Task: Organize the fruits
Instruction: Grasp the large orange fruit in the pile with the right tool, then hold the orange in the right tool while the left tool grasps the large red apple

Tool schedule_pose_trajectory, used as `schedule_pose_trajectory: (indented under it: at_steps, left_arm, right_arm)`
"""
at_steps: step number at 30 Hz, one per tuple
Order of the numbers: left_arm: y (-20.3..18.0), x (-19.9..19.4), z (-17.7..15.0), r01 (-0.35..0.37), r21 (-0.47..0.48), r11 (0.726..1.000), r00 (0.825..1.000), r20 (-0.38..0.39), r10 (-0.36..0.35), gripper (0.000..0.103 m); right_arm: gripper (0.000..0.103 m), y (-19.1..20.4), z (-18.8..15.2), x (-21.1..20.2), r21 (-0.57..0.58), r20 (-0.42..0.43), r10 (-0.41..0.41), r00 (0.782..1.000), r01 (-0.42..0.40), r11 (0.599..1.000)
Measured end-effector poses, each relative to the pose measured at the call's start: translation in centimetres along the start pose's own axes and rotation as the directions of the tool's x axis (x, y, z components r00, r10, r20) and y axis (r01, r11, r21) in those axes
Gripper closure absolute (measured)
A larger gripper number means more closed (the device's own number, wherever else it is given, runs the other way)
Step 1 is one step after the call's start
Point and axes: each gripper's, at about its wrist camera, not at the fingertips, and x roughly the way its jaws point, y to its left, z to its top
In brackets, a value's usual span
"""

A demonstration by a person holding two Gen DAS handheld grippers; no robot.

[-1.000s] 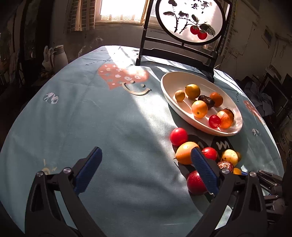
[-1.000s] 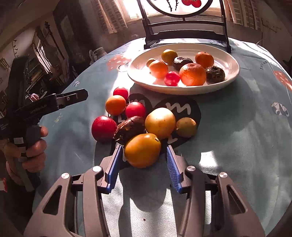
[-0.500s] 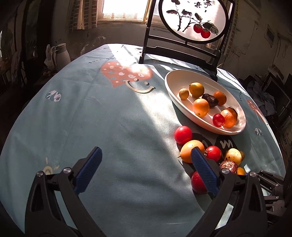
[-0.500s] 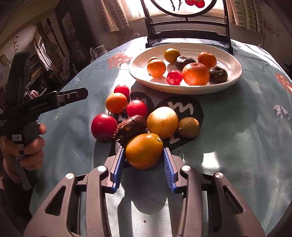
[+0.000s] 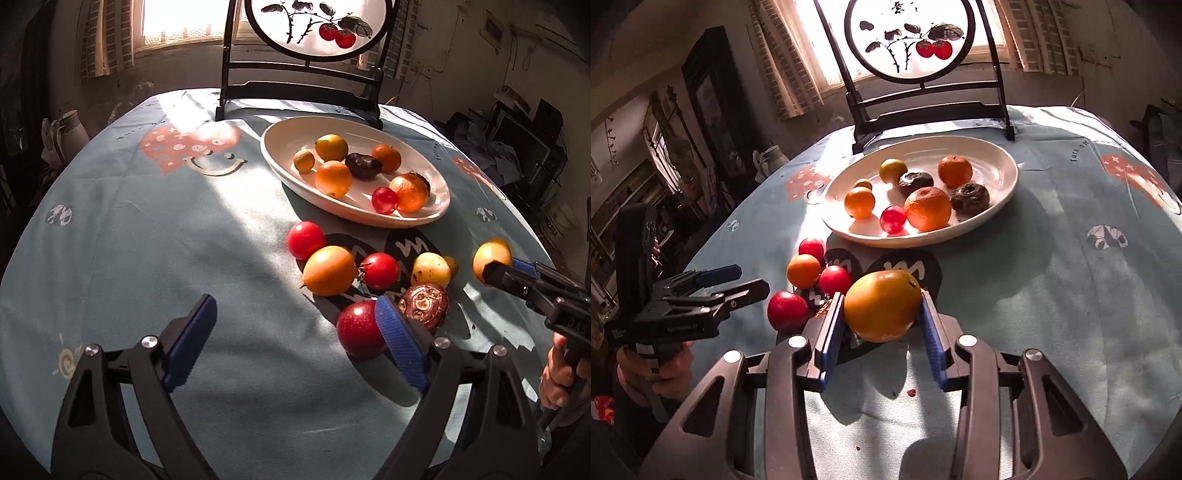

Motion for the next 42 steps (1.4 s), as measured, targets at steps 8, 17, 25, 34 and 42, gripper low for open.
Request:
schedule_pose_trajectory:
  at_steps: [8, 17, 25, 34, 42]
  left_arm:
    - [-3.0, 1.0, -1.2, 0.068, 0.122, 0.99, 0.997, -0.053, -0.062, 0.034]
    - [-3.6, 1.8, -1.4, 0.047, 0.153, 0.987, 0.998, -0.058, -0.038, 0.046]
    - [-3.8, 2.6, -1.5, 0.068, 0.157, 0.985, 0.995, -0.088, -0.055, 0.063]
    - [-4.0, 1.9, -1.5, 0.067, 0.162, 0.984, 0.997, -0.054, -0.059, 0.063]
    - [-3.6, 0.2, 1.7, 0.113, 0.08, 0.99, 0.991, 0.06, -0.118, 0.063]
  right_arm:
    - [0.062, -1.1, 0.3, 0.0, 0.049, -0.009, 0.019, 1.0, -0.018, 0.999]
    - [0.062, -0.7, 0.2, 0.2, 0.039, -0.016, 0.013, 1.0, -0.012, 0.999]
    - [0.062, -0.7, 0.2, 0.1, 0.033, -0.013, -0.007, 1.0, 0.007, 0.999]
    - [0.062, 0.1, 0.0, 0.2, -0.012, -0.003, 0.008, 1.0, -0.008, 1.0]
    - [0.062, 1.7, 1.3, 0.8, -0.079, 0.066, 0.088, 0.994, -0.083, 0.993]
